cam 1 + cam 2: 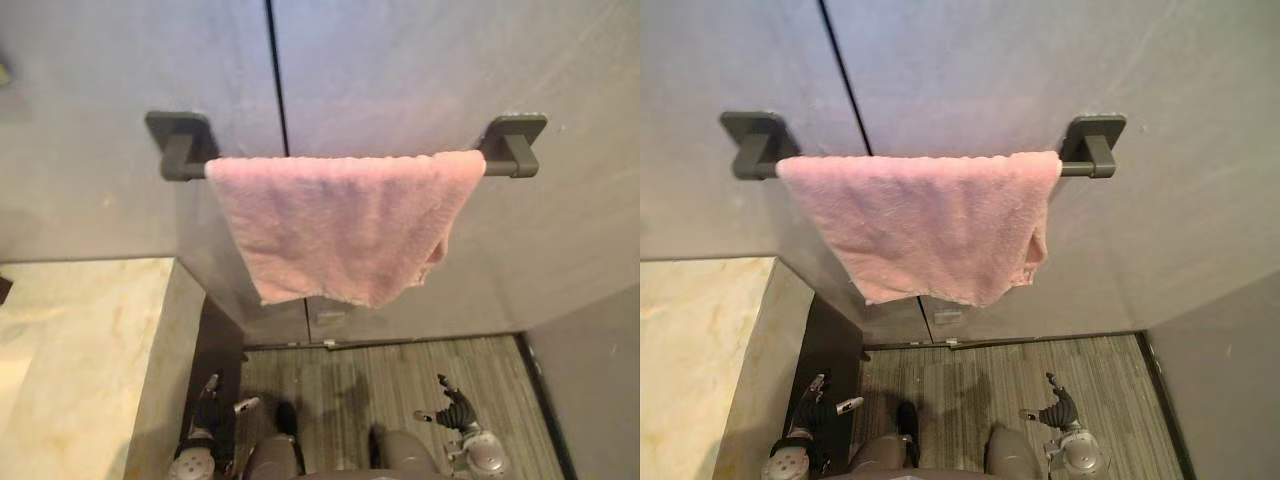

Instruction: Organize washtable

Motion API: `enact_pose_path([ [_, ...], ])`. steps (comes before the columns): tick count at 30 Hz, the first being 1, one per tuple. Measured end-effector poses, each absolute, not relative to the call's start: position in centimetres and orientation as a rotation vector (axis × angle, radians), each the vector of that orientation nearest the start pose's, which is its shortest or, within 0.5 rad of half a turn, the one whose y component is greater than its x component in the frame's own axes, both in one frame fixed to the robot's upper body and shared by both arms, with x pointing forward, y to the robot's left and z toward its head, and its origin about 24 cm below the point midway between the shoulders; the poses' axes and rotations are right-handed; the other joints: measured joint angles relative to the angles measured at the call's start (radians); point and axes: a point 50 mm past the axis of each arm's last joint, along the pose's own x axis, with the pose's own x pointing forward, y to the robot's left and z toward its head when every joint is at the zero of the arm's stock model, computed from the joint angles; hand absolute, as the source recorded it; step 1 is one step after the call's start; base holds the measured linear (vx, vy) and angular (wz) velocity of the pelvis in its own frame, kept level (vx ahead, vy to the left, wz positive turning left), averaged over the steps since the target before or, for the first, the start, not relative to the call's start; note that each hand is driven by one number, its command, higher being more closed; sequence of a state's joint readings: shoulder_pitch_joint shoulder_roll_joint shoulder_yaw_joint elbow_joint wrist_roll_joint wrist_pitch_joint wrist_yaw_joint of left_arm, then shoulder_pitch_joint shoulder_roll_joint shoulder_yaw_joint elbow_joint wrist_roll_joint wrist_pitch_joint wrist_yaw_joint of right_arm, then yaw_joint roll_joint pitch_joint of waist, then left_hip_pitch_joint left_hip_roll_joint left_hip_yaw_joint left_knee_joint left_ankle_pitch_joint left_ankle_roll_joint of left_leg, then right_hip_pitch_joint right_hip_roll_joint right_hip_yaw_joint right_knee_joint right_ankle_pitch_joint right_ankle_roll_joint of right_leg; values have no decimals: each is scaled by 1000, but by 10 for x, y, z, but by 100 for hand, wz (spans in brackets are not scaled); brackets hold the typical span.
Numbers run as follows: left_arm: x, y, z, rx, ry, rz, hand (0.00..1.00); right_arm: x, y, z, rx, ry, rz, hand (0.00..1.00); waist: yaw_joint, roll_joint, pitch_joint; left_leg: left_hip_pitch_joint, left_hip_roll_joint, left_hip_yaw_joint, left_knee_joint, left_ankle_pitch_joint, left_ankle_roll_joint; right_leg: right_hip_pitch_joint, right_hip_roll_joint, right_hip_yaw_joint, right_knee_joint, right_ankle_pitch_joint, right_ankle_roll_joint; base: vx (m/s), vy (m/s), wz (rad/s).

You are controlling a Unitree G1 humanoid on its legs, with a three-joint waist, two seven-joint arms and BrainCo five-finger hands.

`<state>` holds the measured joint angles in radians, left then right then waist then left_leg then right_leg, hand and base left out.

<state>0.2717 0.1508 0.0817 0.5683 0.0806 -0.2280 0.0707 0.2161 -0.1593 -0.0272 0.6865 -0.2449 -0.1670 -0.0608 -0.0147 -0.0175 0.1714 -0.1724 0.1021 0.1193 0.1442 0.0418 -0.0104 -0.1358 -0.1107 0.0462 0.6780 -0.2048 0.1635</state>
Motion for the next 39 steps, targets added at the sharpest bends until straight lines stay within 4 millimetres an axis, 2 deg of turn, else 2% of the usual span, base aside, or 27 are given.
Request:
enact_pose_path([
  [1, 130, 225, -98, 230, 585, 195, 0, 126, -212, -119, -376, 729, -34, 0, 9, -11, -5, -38, -2, -23, 38, 1, -1, 19, 3, 42, 69, -18, 23, -31, -117, 64],
  [2, 131, 225, -98, 230, 582, 196, 0, 126, -212, -119, -375, 726, -32, 0, 14, -14, -6, -52, -3, -28, 51, 3, -3, 31, 2, 52, 69, -23, 30, -136, -151, 45],
  [3, 132, 225, -97, 232, 575, 208, 0, 131, -211, -117, -375, 713, -30, 0, 31, -31, -7, -97, -7, -36, 90, 6, -8, 81, 1, 74, 8, -28, 20, -292, -282, 37],
  [4, 133, 222, -97, 211, 572, 225, 0, 141, -212, -113, -378, 684, -34, 0, 44, -47, -6, -143, -10, -46, 122, 21, -26, 154, -2, 67, -135, -104, -14, -259, -247, 38],
  [5, 133, 221, -97, 203, 572, 231, 0, 145, -213, -111, -377, 671, -39, 0, 50, -40, -1, -154, -5, -54, 118, 35, -35, 170, 1, 54, -180, -129, -31, -432, -327, 28],
  [6, 135, 212, -97, 162, 560, 242, 0, 154, -215, -105, -382, 636, -48, 0, 61, -16, 13, -176, 15, -76, 94, 81, -54, 186, 22, 16, -258, -173, -60, -353, -224, 26],
  [8, 138, 195, -96, 103, 541, 229, 0, 162, -222, -98, -405, 593, -62, 0, 59, 54, 44, -196, 61, -136, 36, 159, -64, 202, 95, -28, -313, -205, -112, -494, -283, 61],
  [9, 136, 185, -98, 80, 553, 203, 0, 158, -228, -99, -422, 609, -69, 0, 42, 97, 73, -162, 86, -140, -55, 126, -17, 214, 141, -92, -321, -179, -145, -598, -293, 136],
  [10, 135, 185, -99, 78, 556, 204, 0, 152, -229, -102, -411, 636, -81, 0, 22, 67, 87, -146, 82, -96, -89, 34, -9, 220, 112, -151, -328, -163, -169, -495, -233, 133],
  [11, 135, 185, -99, 78, 557, 203, 0, 149, -227, -104, -400, 646, -87, 0, 23, 54, 87, -147, 79, -77, -68, 34, -12, 212, 99, -168, -323, -158, -179, -391, -176, 114],
  [12, 131, 186, -100, 80, 567, 202, 0, 142, -230, -107, -392, 667, -104, 0, 23, 29, 81, -164, 51, -36, 39, 31, -8, 187, 62, -200, -327, -136, -189, -365, -170, 77],
  [14, 130, 186, -100, 80, 570, 202, 0, 138, -235, -107, -402, 677, -115, 0, 23, 28, 76, -173, 36, -5, 185, 28, -8, 148, 37, -224, -358, -97, -201, -384, -133, 62],
  [16, 129, 190, -100, 92, 573, 203, 0, 131, -235, -110, -394, 700, -115, 0, 15, 42, 70, -102, 77, 39, 333, -72, -20, 130, 40, -279, -425, -13, -202, -256, -6, 57],
  [17, 129, 191, -100, 94, 574, 202, 0, 129, -233, -112, -387, 711, -114, 0, 9, 43, 67, -70, 93, 55, 358, -99, -22, 131, 40, -302, -439, 2, -206, -191, 18, 96],
  [18, 130, 191, -100, 99, 570, 199, 0, 126, -231, -115, -376, 725, -112, 0, -8, 50, 59, 4, 135, 96, 373, -135, -34, 132, 39, -358, -466, 29, -209, -149, 24, 103],
  [20, 136, 190, -99, 106, 562, 184, 0, 121, -233, -116, -366, 739, -131, 0, -43, 62, 50, 112, 193, 152, 294, -133, -42, 125, 29, -437, -480, 51, -200, -167, 104, 145],
  [21, 143, 188, -98, 115, 547, 158, 0, 122, -236, -116, -355, 737, -156, 0, -60, 74, 41, 199, 215, 193, 172, -74, -73, 110, 16, -492, -476, 61, -184, -173, 194, 145],
  [23, 152, 187, -94, 138, 524, 131, 0, 127, -242, -114, -337, 729, -196, 0, -75, 90, 29, 259, 191, 184, -3, -38, -122, 103, 7, -542, -504, 102, -164, -189, 283, 116],
  [24, 155, 191, -92, 168, 515, 113, 0, 131, -239, -115, -315, 726, -202, 0, -77, 85, 21, 261, 172, 186, -67, -39, -124, 119, 4, -566, -558, 149, -151, -182, 304, 91],
  [25, 156, 192, -92, 180, 514, 107, 0, 132, -237, -116, -309, 724, -201, 0, -76, 83, 19, 263, 166, 184, -83, -41, -128, 128, 4, -573, -581, 164, -147, -171, 278, 70],
  [27, 149, 202, -95, 217, 542, 106, 0, 137, -227, -116, -277, 711, -192, 0, -56, 66, 9, 273, 124, 187, -94, -53, -144, 172, -11, -577, -664, 239, -125, -160, 229, 24],
  [30, 139, 211, -98, 236, 573, 123, 0, 141, -218, -117, -264, 704, -163, 0, -49, 56, -1, 274, 87, 187, -94, -59, -134, 193, -46, -566, -706, 284, -102, -195, 195, 10],
  [32, 131, 217, -102, 232, 608, 155, 0, 144, -215, -116, -269, 697, -148, 0, -49, 66, -4, 266, 74, 185, -96, -83, -115, 191, -49, -566, -722, 306, -94, -215, 111, 7],
  [34, 123, 219, -108, 230, 651, 165, 0, 146, -210, -116, -280, 689, -120, 0, -23, 60, -7, 241, 61, 176, -92, -86, -108, 190, -58, -573, -746, 321, -88, -245, 41, 5],
  [35, 122, 219, -109, 224, 656, 170, 0, 146, -209, -116, -281, 690, -116, 0, -25, 58, -7, 230, 57, 164, -90, -87, -107, 190, -62, -588, -748, 323, -86, -225, 2, 40],
  [38, 128, 216, -107, 195, 636, 196, 0, 140, -210, -118, -281, 706, -119, 0, -28, 56, -8, 141, 40, 91, -98, -84, -89, 175, -83, -704, -749, 317, -79, -149, -1, 111],
  [39, 130, 215, -107, 185, 629, 208, 0, 138, -210, -119, -283, 712, -118, 0, -29, 54, -7, 109, 37, 102, -115, -93, -60, 172, -95, -755, -752, 305, -63, -79, 11, 156],
])
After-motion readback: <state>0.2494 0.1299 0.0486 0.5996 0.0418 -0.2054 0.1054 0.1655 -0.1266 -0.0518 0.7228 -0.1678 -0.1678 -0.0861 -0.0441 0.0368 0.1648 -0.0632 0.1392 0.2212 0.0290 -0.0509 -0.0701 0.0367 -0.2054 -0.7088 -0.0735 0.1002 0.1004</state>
